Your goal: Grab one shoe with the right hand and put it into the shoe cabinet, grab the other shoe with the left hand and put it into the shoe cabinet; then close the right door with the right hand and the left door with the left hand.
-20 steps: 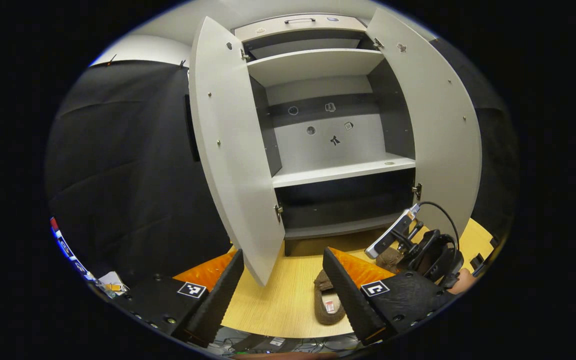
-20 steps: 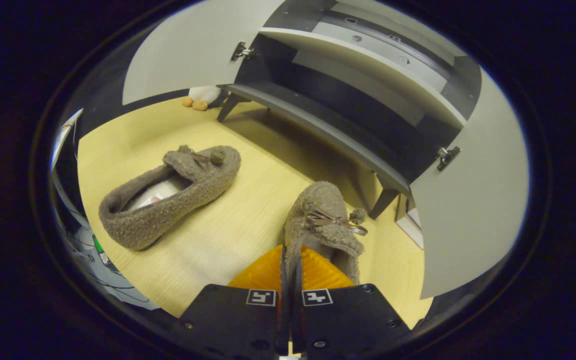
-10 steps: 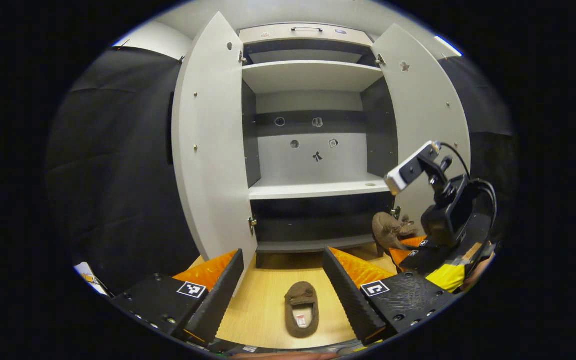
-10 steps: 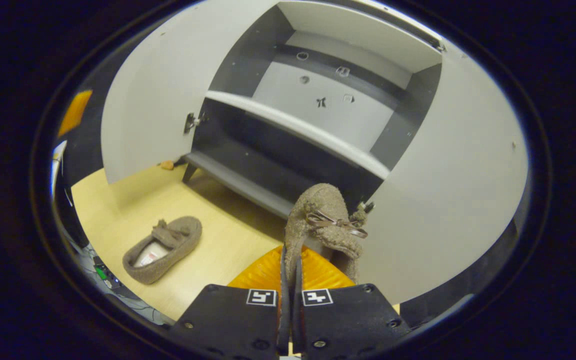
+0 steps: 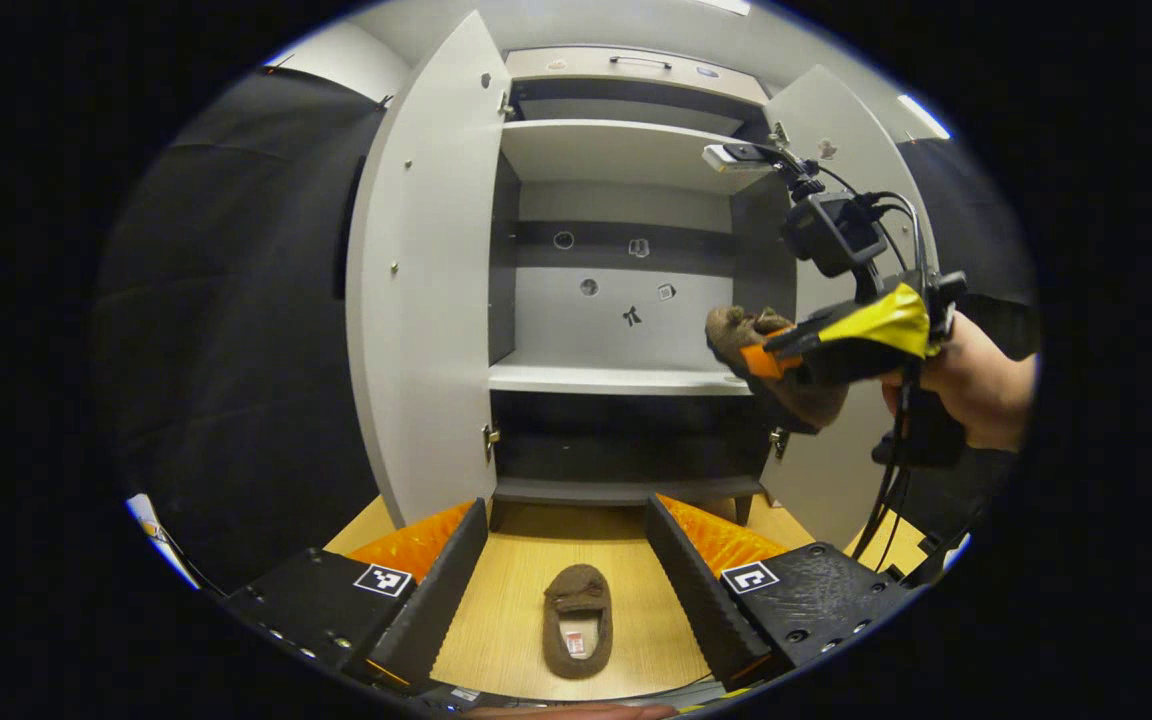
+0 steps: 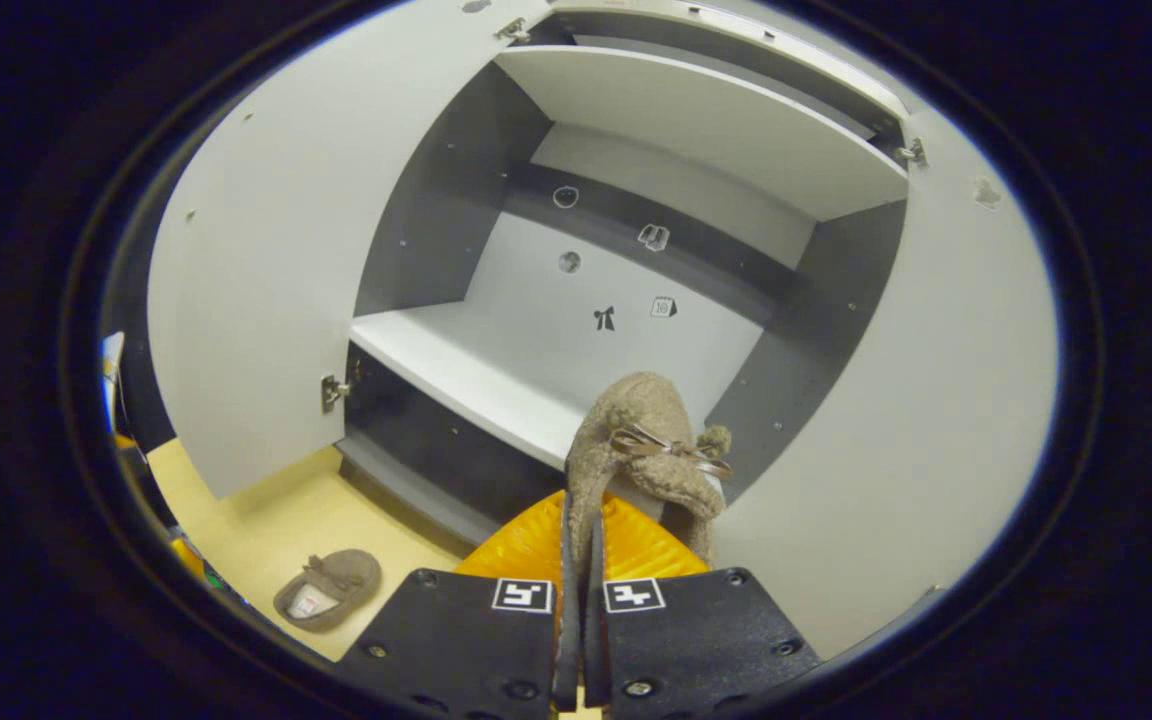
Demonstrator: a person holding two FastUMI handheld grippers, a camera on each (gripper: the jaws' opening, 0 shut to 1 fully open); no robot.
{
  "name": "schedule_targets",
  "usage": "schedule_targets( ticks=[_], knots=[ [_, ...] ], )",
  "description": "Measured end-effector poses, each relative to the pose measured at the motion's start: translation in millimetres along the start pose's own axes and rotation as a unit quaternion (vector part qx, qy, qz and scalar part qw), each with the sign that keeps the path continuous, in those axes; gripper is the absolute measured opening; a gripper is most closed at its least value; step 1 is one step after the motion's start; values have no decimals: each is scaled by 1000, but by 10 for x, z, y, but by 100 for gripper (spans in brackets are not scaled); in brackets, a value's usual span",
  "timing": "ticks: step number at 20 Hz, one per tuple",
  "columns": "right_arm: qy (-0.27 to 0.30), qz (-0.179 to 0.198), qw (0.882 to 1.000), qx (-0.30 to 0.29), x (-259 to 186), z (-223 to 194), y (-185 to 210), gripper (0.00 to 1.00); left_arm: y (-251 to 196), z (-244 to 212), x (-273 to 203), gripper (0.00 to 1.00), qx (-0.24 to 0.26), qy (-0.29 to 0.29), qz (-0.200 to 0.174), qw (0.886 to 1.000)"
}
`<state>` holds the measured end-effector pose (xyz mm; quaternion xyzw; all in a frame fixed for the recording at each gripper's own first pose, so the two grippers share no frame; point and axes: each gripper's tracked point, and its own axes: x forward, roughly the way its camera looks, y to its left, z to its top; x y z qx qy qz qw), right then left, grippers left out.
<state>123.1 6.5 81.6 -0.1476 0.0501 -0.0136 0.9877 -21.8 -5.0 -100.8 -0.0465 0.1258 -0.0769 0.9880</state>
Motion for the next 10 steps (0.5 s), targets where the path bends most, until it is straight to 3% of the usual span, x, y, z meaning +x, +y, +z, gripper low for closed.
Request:
schedule_targets(
  ticks=[5,10],
  knots=[
    [22,6,1000,2,650,303,-80,6,407,-142,-143,96,-12,13,55,998],
    [72,-10,997,7,1403,348,-273,6,605,-208,-247,96,-14,21,89,996]
  ],
)
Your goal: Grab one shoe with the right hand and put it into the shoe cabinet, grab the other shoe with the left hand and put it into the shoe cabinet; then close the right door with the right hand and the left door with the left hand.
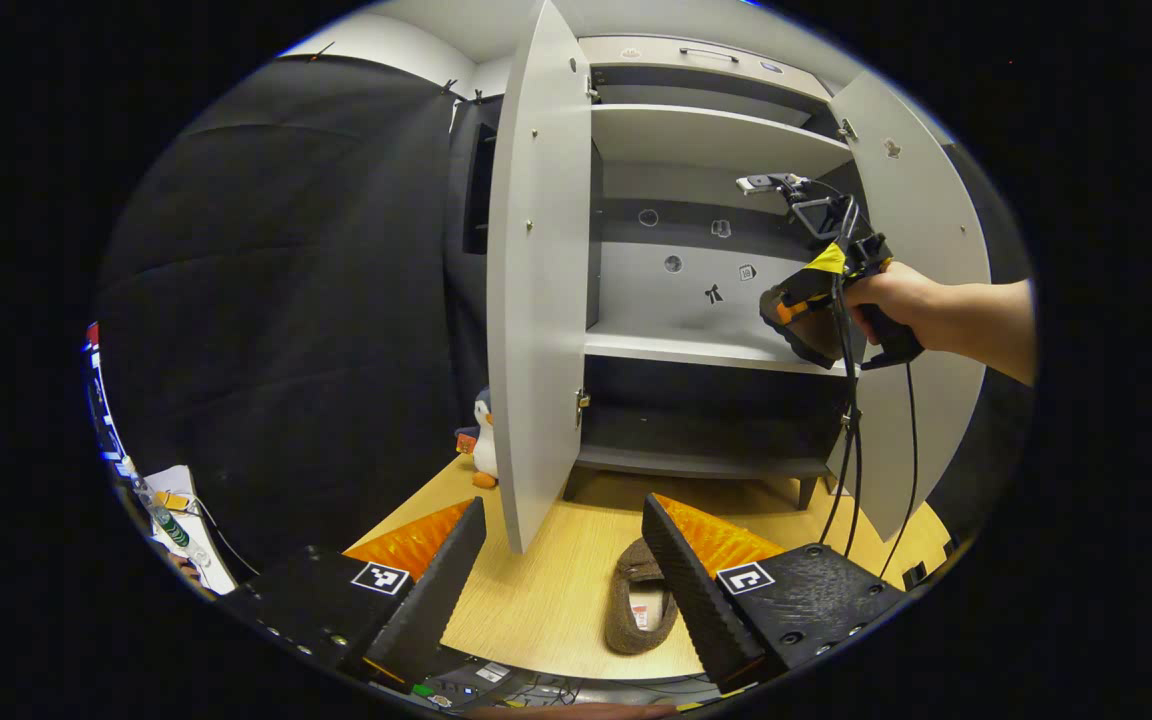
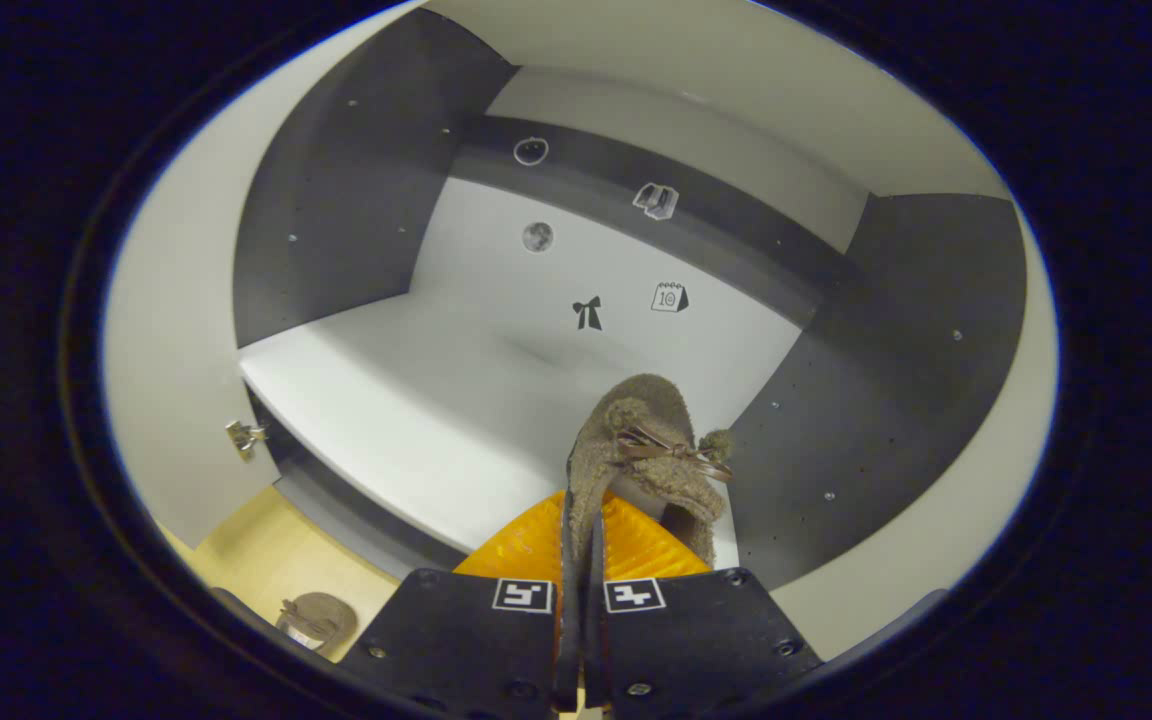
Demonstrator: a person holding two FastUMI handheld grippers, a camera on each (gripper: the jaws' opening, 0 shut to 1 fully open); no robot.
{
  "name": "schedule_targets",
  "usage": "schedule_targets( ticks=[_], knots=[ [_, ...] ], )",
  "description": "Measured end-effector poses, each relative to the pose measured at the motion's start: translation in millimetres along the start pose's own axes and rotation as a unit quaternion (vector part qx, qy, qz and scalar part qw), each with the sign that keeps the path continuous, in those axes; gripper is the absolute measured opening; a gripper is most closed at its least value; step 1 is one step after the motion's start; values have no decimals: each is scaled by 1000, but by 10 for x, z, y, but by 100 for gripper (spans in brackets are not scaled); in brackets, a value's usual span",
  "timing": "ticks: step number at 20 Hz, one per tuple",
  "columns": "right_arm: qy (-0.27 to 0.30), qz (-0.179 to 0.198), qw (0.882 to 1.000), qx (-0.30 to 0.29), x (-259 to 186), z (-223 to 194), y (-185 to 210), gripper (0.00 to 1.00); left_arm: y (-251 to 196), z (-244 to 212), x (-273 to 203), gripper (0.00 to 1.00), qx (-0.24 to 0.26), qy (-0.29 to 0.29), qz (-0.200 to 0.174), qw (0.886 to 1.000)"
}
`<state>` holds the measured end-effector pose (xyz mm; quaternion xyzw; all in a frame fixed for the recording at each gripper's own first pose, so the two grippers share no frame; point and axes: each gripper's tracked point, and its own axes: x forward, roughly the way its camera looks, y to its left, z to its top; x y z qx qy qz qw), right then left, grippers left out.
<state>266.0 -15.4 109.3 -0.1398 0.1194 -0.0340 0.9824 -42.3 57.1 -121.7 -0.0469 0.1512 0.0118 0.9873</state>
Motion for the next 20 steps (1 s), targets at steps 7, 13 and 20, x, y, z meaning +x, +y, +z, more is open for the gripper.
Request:
schedule_targets(
  ticks=[7,13,20],
  knots=[
    [49,-5,999,14,581,75,-106,6,252,-101,-34,96,-22,18,42,999],
    [68,3,998,9,624,15,-17,7,176,-184,-27,96,-56,40,31,997],
    [48,-24,998,16,432,25,-176,57,93,-190,-58,95,-43,42,16,998]
  ],
)
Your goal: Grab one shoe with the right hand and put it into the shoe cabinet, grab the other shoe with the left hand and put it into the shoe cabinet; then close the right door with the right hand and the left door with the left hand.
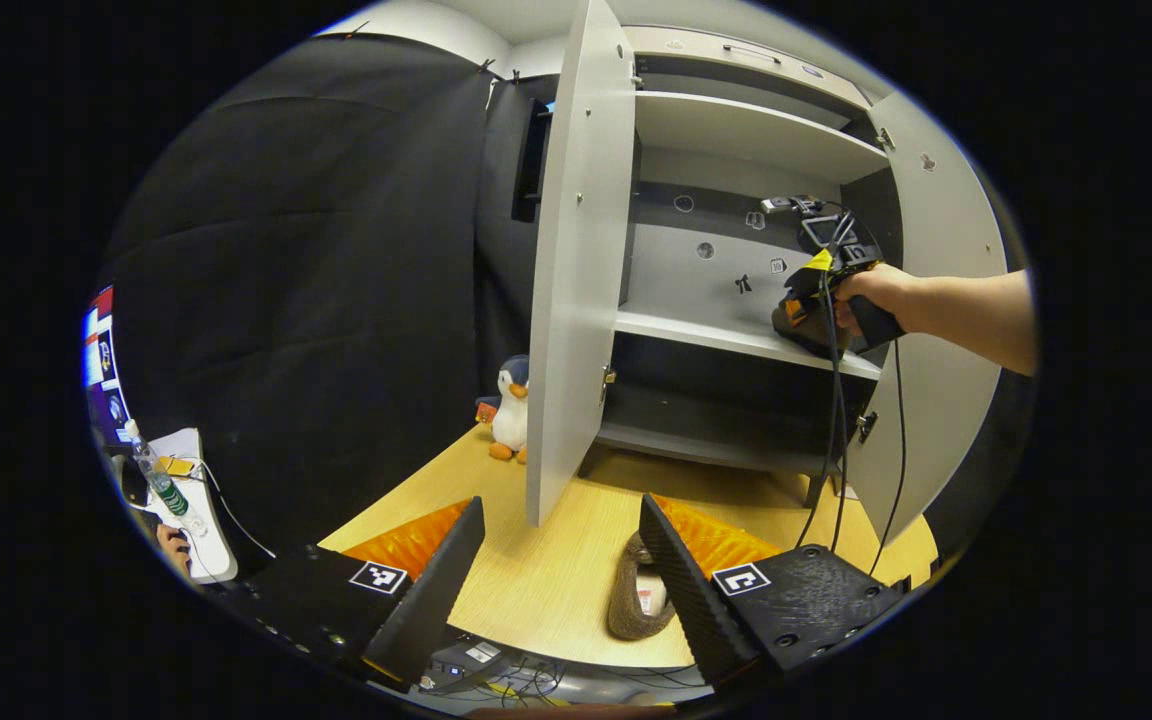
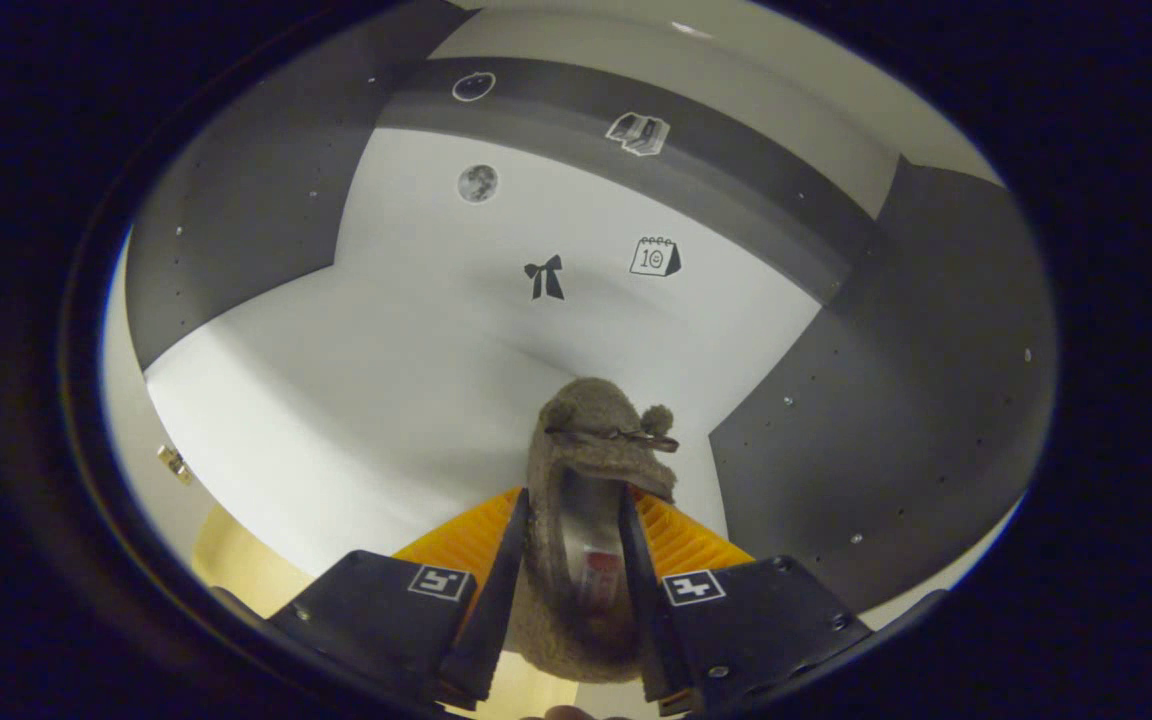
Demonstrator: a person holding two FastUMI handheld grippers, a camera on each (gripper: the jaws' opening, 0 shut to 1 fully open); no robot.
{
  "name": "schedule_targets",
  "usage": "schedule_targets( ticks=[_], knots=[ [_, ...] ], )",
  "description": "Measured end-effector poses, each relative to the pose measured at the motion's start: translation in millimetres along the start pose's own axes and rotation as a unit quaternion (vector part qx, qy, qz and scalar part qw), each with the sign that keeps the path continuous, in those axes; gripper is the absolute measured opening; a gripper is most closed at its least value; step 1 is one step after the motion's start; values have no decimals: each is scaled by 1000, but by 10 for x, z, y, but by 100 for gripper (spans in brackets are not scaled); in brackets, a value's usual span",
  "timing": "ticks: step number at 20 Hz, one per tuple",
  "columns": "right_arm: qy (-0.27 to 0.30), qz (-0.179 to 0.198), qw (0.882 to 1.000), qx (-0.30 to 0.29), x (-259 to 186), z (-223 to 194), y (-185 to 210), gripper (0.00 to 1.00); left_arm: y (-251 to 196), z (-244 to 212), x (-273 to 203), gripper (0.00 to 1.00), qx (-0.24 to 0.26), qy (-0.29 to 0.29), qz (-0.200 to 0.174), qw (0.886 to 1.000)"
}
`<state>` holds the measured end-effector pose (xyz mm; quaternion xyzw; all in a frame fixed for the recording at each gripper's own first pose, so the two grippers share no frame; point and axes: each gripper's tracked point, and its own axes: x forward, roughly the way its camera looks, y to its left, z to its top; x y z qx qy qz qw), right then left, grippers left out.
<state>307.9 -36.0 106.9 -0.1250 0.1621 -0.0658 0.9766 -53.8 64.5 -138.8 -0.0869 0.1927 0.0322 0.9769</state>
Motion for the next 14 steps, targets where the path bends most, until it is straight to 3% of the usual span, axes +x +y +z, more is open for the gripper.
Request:
schedule_targets(
  ticks=[1,2,3,5,7,8,12,14],
  knots=[
    [-11,1,1000,2,-93,-11,-18,70,-7,-4,-9,95,-1,2,0,1000],
    [-29,-1,1000,5,-181,5,-49,71,-19,-2,-15,95,-1,3,-2,1000],
    [-53,-5,998,14,-296,44,-96,64,-22,-9,-12,95,1,3,-6,1000],
    [-96,-4,995,33,-557,107,-156,66,-87,-54,0,95,11,9,-21,1000],
    [-118,8,992,42,-780,52,-163,92,-214,-34,37,95,21,12,-35,999],
    [-128,14,991,48,-895,30,-171,88,-263,-20,52,95,27,12,-42,999],
    [-188,33,979,78,-1463,-2,-252,88,-418,103,92,95,55,1,-68,996],
    [-188,36,978,83,-1677,-179,-270,93,-535,217,156,95,69,-7,-84,994]
  ],
)
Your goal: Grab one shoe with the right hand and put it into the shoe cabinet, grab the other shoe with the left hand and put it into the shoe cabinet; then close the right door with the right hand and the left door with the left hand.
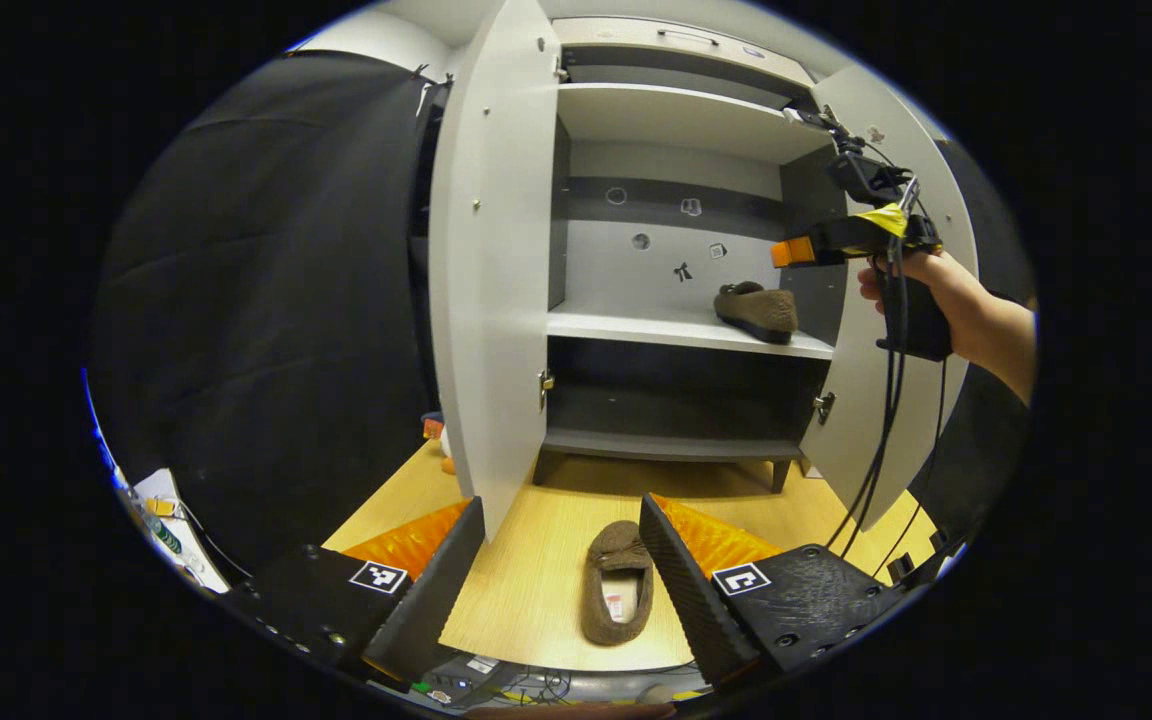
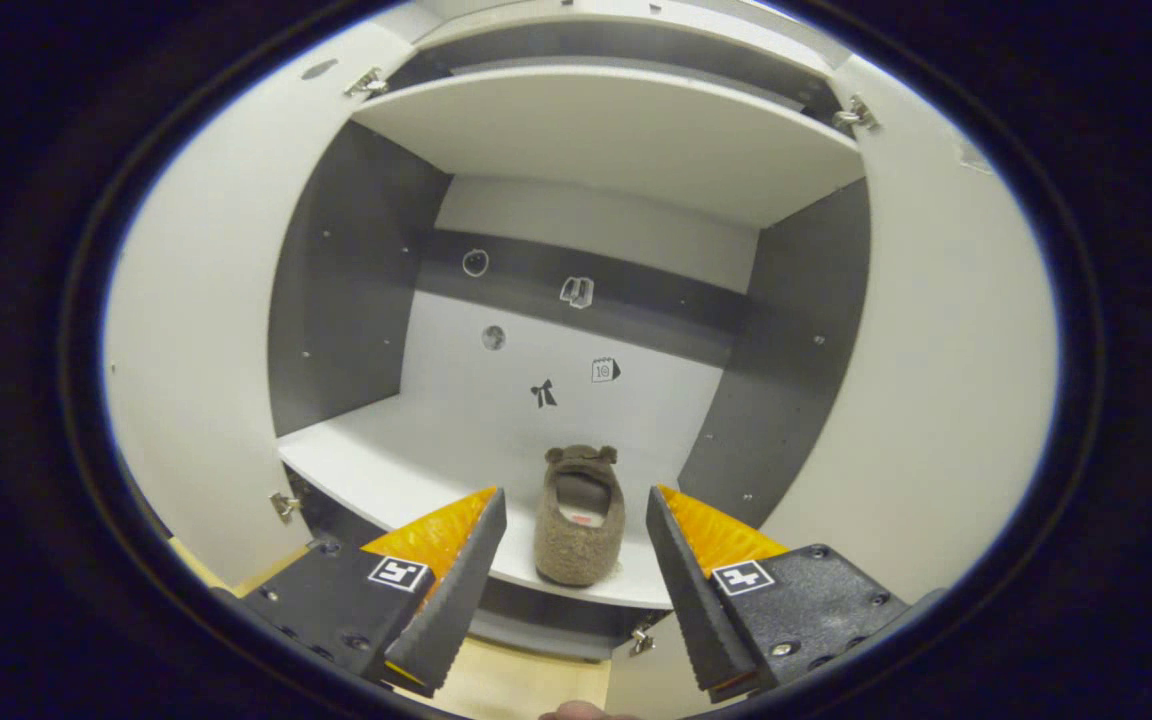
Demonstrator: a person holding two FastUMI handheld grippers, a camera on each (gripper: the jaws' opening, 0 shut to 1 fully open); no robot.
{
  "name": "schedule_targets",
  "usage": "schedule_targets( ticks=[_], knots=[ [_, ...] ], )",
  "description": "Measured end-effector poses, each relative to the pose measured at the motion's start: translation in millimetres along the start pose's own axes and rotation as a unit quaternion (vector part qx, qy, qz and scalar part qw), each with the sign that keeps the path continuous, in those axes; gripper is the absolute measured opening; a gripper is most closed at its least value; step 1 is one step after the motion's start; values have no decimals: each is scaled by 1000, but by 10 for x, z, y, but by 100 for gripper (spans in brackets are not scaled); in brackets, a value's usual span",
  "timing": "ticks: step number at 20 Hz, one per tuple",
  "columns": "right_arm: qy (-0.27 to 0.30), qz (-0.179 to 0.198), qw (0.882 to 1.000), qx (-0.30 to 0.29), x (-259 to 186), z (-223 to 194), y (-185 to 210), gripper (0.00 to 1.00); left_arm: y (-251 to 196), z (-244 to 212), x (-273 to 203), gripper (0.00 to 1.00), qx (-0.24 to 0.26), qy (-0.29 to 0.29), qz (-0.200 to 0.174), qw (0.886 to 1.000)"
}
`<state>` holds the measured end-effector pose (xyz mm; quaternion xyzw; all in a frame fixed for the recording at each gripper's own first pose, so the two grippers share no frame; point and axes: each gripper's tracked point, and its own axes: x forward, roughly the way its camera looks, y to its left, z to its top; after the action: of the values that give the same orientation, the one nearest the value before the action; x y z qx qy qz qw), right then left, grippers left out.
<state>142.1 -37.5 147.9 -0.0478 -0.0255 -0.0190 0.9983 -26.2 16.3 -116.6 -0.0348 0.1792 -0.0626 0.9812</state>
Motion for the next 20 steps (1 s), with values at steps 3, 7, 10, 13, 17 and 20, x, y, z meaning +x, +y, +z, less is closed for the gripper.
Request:
schedule_targets(
  ticks=[3,7,10,13,17,20],
  knots=[
    [-3,4,1000,29,-379,-142,-5,91,-154,155,120,95,27,-8,-26,999],
    [-37,-7,999,38,-993,-282,-38,91,-299,79,321,95,50,-8,-49,998],
    [-22,-8,999,27,-1423,-496,25,91,-370,-344,503,96,47,35,-57,997],
    [13,-14,999,31,-1759,-739,2,91,-351,-831,722,96,44,78,-55,994],
    [39,-38,999,-1,-1969,-860,-205,92,-295,-1471,958,96,52,133,-41,989],
    [59,-44,997,-12,-2001,-899,-263,92,-289,-1755,1069,96,62,146,-35,987]
  ],
)
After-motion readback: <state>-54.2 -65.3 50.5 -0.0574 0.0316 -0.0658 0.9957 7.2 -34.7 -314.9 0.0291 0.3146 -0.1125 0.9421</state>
